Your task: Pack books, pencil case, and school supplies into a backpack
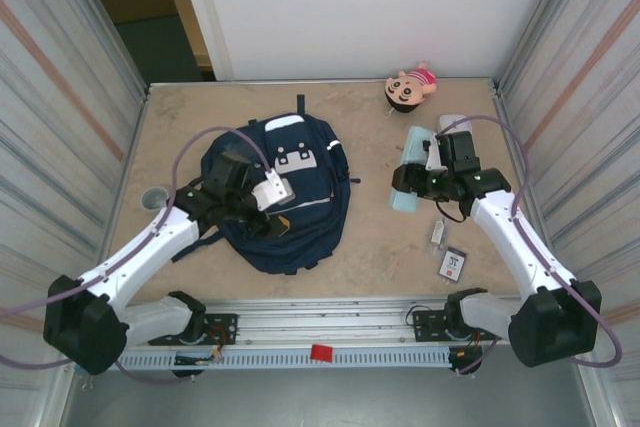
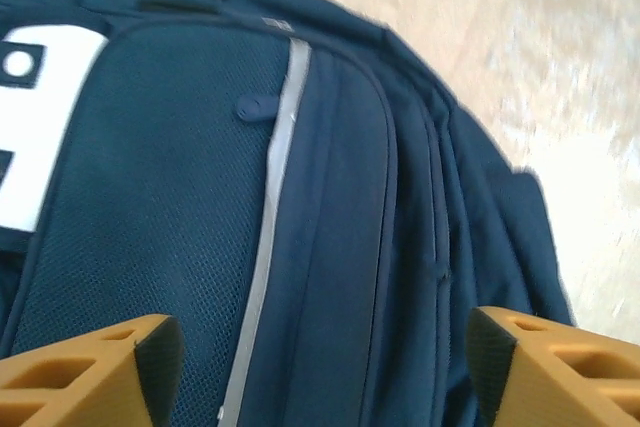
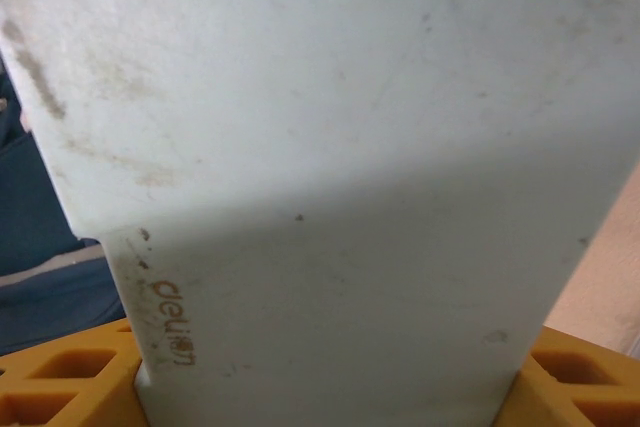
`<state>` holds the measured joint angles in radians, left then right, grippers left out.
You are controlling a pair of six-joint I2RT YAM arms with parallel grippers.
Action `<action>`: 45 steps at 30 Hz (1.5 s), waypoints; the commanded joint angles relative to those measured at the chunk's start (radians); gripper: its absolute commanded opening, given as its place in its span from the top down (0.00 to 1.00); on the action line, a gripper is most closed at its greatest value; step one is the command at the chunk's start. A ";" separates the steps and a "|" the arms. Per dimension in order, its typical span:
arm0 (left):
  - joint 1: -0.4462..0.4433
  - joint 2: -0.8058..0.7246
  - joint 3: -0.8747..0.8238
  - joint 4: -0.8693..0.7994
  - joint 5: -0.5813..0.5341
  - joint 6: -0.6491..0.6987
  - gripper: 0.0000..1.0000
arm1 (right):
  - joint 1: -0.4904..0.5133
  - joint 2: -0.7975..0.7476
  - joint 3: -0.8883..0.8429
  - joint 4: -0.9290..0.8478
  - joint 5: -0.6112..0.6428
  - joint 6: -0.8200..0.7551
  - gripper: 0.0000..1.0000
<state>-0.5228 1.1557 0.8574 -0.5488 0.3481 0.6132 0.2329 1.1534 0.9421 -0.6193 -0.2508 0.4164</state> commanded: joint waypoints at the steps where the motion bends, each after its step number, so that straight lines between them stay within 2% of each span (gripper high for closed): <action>1: 0.004 0.009 -0.024 -0.035 0.004 0.290 0.22 | 0.020 -0.020 -0.012 0.055 -0.032 0.031 0.45; 4: 0.006 0.044 -0.046 0.025 -0.054 0.316 0.20 | 0.023 -0.026 -0.026 0.085 -0.049 0.043 0.45; 9: 0.006 0.113 -0.054 0.064 -0.082 0.340 0.16 | 0.041 -0.020 -0.034 0.103 -0.049 0.049 0.46; 19: 0.007 0.209 -0.087 0.185 -0.214 0.336 0.16 | 0.063 -0.018 -0.044 0.110 -0.041 0.048 0.46; 21: 0.007 0.220 -0.094 0.211 -0.251 0.334 0.23 | 0.066 -0.020 -0.047 0.113 -0.041 0.048 0.46; 22: 0.006 0.221 -0.096 0.219 -0.262 0.336 0.29 | 0.068 -0.021 -0.049 0.117 -0.041 0.048 0.47; 24: 0.006 0.208 -0.104 0.241 -0.274 0.323 0.53 | 0.071 -0.032 -0.058 0.128 -0.038 0.046 0.48; 25: 0.006 0.190 -0.102 0.241 -0.270 0.312 0.61 | 0.072 -0.042 -0.061 0.133 -0.035 0.045 0.49; 29: 0.005 0.048 -0.066 0.191 -0.114 0.223 0.92 | 0.077 -0.101 -0.092 0.169 -0.022 0.017 0.50; 30: 0.007 0.020 -0.055 0.180 -0.077 0.201 0.96 | 0.080 -0.116 -0.098 0.178 -0.024 -0.002 0.50; 33: 0.007 -0.051 -0.012 0.148 -0.001 0.123 1.00 | 0.113 -0.157 -0.104 0.191 -0.017 -0.089 0.51; 37: 0.006 -0.091 0.059 0.090 0.020 0.060 1.00 | 0.184 -0.213 -0.085 0.150 0.014 -0.227 0.54; 40: 0.006 -0.101 0.107 0.077 0.017 0.025 1.00 | 0.290 -0.231 -0.063 0.087 0.064 -0.356 0.54; 45: 0.014 -0.098 0.157 0.112 0.040 -0.024 1.00 | 0.503 -0.227 -0.026 -0.008 0.260 -0.538 0.54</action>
<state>-0.5114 1.0885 0.9451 -0.5056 0.3027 0.6418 0.6647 0.9379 0.8635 -0.5640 -0.1238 0.0475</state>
